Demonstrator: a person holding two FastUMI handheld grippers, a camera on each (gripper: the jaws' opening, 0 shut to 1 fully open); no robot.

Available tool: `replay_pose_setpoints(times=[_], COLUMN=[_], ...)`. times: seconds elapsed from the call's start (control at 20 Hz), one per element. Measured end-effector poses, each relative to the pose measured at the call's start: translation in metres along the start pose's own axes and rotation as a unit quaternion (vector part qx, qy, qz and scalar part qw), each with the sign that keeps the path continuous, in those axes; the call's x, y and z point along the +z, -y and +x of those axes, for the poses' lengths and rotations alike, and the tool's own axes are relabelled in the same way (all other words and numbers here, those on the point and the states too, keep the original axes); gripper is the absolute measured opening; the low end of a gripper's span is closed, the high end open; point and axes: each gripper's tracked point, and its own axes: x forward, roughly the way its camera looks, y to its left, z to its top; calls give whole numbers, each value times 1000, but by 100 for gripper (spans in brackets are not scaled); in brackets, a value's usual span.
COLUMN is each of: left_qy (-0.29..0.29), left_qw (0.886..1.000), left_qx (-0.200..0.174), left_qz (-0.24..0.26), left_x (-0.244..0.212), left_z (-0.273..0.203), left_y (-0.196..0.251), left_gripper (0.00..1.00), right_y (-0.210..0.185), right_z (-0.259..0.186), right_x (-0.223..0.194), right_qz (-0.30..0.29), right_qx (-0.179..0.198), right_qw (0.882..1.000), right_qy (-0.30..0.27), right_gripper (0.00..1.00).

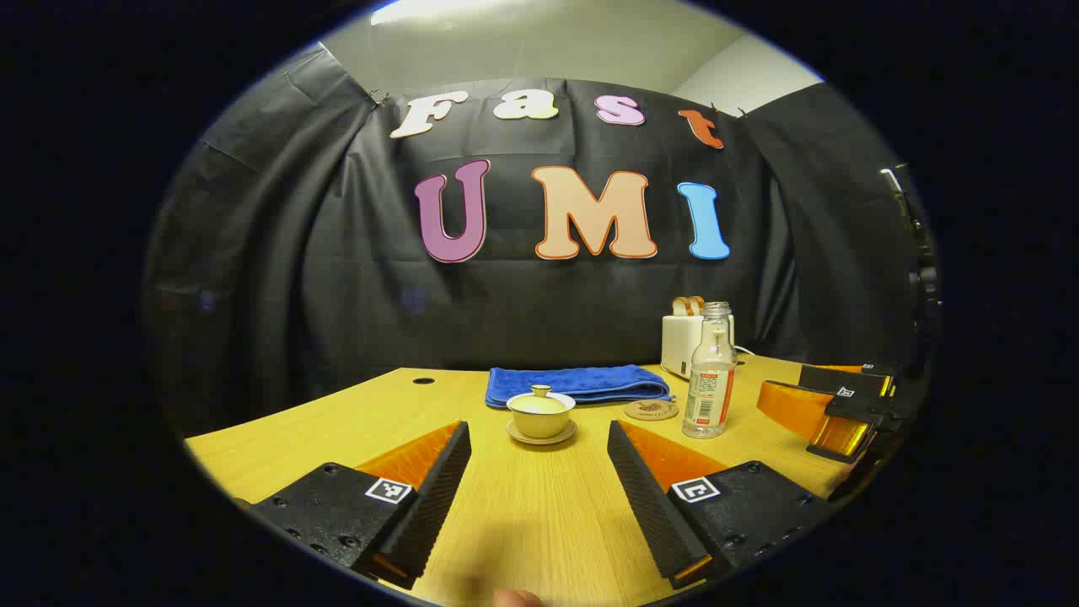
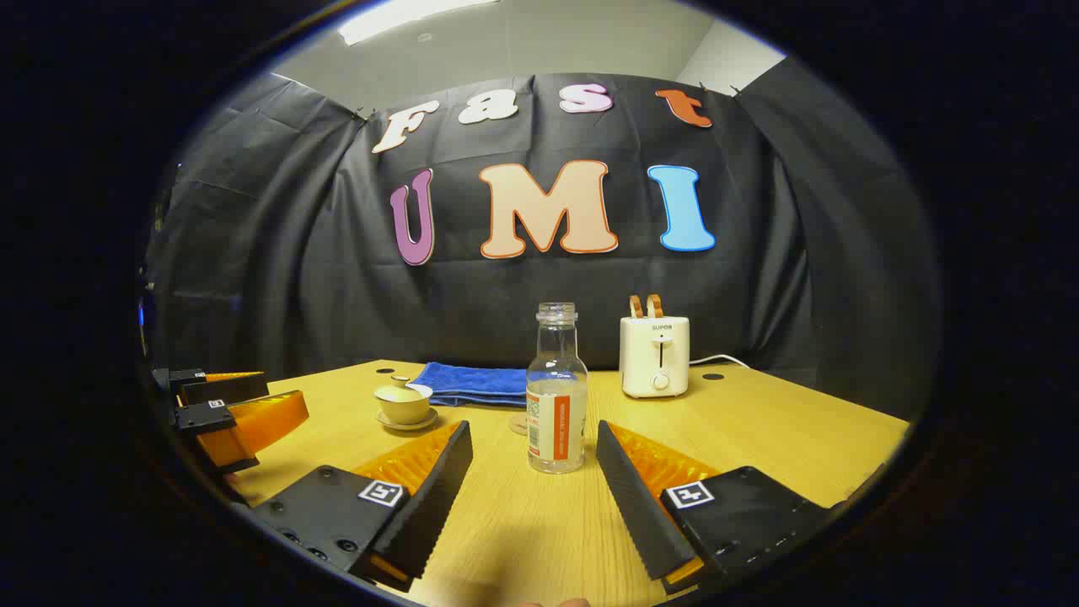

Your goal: Open the teacup lid with one hand, grasp the water bottle and pour water into the teacup with the other hand; after pouring, place the water bottle on the coaster and then close the teacup lid.

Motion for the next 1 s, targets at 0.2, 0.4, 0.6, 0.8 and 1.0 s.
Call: replay_pose_setpoints(times=[0.2, 0.4, 0.6, 0.8, 1.0], left_qy=[2, 19, 21, 20, 22], left_qw=[1000, 1000, 1000, 1000, 1000], left_qx=[13, 10, 18, 19, 19], left_qz=[-3, -6, -6, -6, -6], left_x=[0, 7, 6, 6, 6], left_z=[-1, -5, -5, -5, -6], left_y=[-7, -4, -7, -7, -7], left_gripper=[95, 95, 95, 95, 95], right_y=[2, 0, 1, 1, 0], right_z=[0, 0, 0, 1, 0], right_x=[0, -1, 0, 0, 0], right_qz=[-1, 0, 0, -1, -1], right_qx=[-5, -5, -3, -3, -3], right_qw=[1000, 1000, 1000, 1000, 1000], right_qy=[-2, -2, -2, -2, -2], right_gripper=[93, 96, 99, 93, 93])
